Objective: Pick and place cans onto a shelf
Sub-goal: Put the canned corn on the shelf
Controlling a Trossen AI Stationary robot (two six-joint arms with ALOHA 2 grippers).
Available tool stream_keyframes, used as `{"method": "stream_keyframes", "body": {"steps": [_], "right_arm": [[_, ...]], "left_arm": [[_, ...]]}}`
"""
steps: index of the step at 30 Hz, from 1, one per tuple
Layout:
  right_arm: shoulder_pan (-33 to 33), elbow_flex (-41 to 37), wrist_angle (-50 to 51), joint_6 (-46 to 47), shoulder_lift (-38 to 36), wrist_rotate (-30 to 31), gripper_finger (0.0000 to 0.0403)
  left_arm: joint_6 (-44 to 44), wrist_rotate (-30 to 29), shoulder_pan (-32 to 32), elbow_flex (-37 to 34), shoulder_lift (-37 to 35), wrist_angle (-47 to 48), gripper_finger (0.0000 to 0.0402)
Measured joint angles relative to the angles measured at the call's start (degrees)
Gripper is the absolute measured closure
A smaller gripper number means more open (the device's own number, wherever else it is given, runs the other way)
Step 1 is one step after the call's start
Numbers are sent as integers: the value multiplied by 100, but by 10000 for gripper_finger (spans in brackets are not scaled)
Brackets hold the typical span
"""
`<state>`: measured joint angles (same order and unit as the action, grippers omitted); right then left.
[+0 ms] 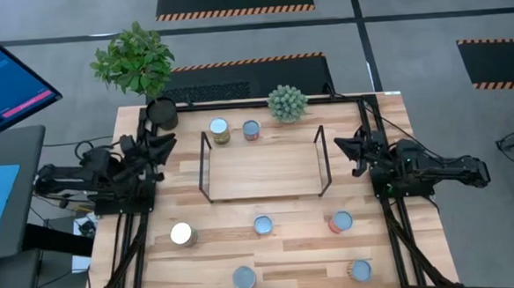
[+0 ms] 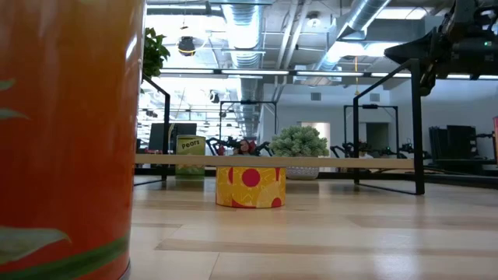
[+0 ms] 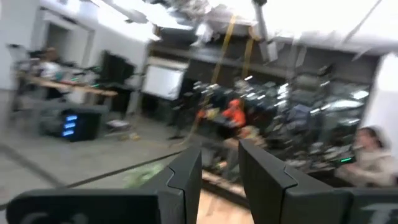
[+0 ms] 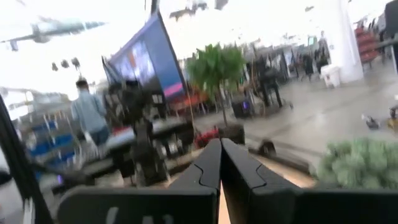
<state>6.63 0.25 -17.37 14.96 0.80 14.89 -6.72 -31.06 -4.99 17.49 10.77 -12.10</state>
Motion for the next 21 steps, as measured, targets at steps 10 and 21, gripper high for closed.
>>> {"method": "stream_keyframes", "body": {"steps": [10, 21], "right_arm": [[1, 74, -1503, 3, -1, 31, 369], [-28, 1419, -1628, -412, 1226, -284, 369]], "left_arm": [[157, -134, 0, 193, 183, 413, 308], [-334, -144, 0, 193, 185, 881, 308]]}}
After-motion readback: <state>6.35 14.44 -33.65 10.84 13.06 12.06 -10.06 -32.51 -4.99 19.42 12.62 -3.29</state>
